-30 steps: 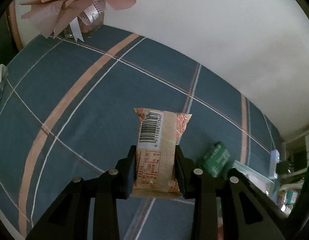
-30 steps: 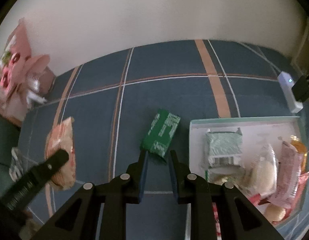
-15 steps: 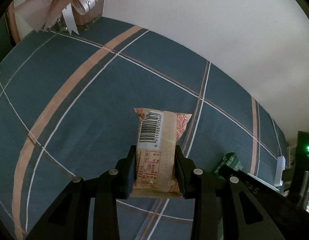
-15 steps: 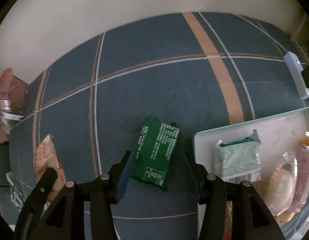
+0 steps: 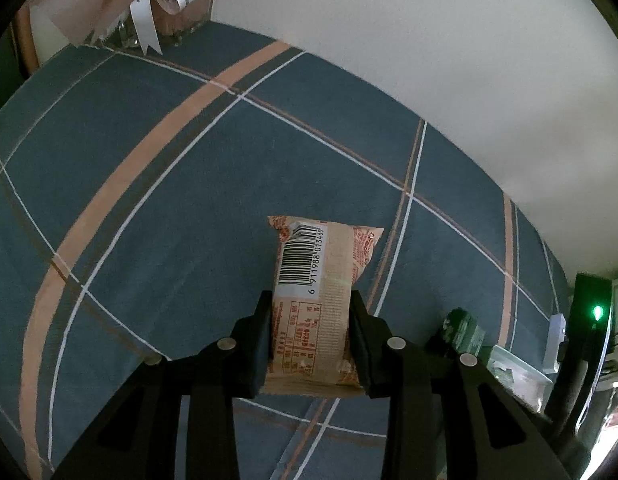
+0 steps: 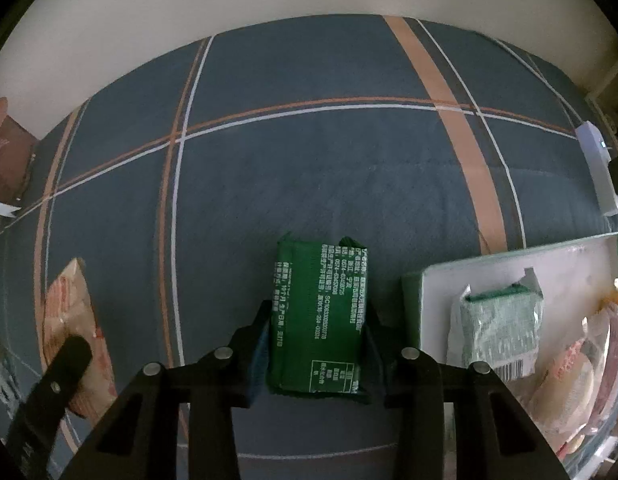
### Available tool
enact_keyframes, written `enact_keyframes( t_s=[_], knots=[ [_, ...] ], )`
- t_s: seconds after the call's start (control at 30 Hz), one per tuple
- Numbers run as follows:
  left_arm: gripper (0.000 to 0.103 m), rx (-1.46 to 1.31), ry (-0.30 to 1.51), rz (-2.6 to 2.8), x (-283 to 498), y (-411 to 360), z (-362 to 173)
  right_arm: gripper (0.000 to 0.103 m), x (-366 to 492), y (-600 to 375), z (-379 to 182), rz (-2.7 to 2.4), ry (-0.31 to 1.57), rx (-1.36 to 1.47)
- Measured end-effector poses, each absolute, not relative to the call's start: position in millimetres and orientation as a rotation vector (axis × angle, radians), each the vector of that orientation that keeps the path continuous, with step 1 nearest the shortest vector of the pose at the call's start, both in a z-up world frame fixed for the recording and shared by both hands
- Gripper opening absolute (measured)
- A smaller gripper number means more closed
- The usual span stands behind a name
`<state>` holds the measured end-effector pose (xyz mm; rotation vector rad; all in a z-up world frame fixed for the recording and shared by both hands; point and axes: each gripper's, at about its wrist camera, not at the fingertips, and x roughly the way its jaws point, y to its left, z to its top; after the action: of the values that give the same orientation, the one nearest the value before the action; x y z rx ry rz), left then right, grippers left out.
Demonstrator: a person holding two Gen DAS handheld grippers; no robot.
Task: Organize snacks
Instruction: 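Carry the tan pack and green pack over the tray and lower them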
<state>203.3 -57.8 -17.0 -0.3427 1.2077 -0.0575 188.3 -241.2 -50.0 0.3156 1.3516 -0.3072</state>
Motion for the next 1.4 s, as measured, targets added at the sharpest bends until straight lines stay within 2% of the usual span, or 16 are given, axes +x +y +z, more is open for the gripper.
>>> enact_keyframes(
  t_s=[0.73, 1.07, 1.4],
  knots=[
    [0.037, -0.312, 1.114, -0.174, 135.2, -62.1, 51.6, 0.043, 73.3, -238.4, 41.0, -0.274, 1.138, 0.299],
    [0.037, -0.188, 1.029, -0.335, 93.1, -129.4, 88.7, 0.043, 20.2, -261.8, 69.2, -0.319, 1.06, 0.293],
    [0.037, -0.121, 1.069, -0.527, 63.3, -208.4, 84.7, 0.043, -26.5, -330.0, 60.6, -0.416, 1.058, 0.359]
  ],
)
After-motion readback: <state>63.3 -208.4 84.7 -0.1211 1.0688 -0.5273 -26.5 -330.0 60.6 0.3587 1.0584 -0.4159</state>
